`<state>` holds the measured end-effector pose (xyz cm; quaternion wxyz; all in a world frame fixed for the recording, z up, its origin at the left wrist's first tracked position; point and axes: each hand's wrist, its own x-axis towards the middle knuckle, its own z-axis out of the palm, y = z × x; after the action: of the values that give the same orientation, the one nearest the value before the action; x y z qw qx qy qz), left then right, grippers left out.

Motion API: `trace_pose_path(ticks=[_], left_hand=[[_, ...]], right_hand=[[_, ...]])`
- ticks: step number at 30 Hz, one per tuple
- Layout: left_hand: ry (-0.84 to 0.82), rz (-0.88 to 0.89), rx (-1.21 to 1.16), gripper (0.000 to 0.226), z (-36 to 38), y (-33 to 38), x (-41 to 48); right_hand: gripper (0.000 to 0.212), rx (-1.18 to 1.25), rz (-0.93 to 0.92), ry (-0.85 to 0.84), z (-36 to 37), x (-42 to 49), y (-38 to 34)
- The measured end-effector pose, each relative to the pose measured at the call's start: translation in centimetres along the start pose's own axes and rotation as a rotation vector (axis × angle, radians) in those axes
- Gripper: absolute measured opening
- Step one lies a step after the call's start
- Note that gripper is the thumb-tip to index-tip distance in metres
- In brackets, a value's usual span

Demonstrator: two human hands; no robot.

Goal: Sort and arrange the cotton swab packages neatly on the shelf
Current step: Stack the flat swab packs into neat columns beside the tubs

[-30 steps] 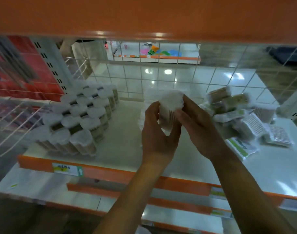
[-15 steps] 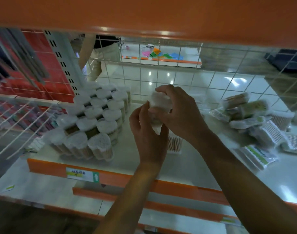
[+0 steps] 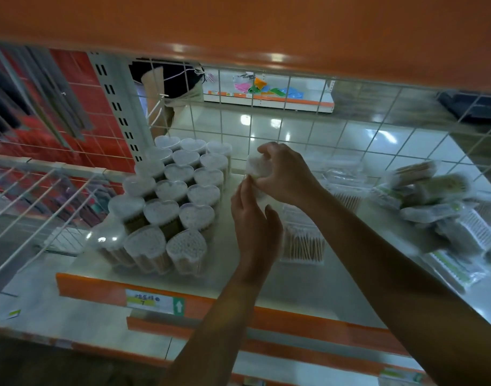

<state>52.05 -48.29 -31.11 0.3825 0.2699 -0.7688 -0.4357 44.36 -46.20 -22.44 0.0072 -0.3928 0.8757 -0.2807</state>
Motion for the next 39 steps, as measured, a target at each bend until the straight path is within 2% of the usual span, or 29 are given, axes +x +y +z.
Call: trace_pose_path(ticks=[7,16,22,26,39], left_hand=[[-0.107,-0.165,-0.032,0.068,1.2,-1.5,2.2],[-0.173,-0.348,-0.137,0.070,2.3,-3.0,4.7],[-0.147,-0.371,-0.221,0.069,2.6,-3.0,5.1],[-0.192,-0.374,-0.150,0.076,2.2,-2.6,4.8],[-0.320,-0.310,0.072,0.071,1.4,-2.3,4.3]], right_hand=[[0.055,0.054,0.153,-0.084,2.2,3.4,0.7],[0.049,0.095,0.241,-0.022,6.0,6.0,1.8],[0.045,0.071,0.269,0.061,6.8,6.9,2.3],[0.042,0.064,0.263,0.064,7.0,7.3,2.4],[0.045,0.075,0.265,0.057,7.0,7.9,2.4]])
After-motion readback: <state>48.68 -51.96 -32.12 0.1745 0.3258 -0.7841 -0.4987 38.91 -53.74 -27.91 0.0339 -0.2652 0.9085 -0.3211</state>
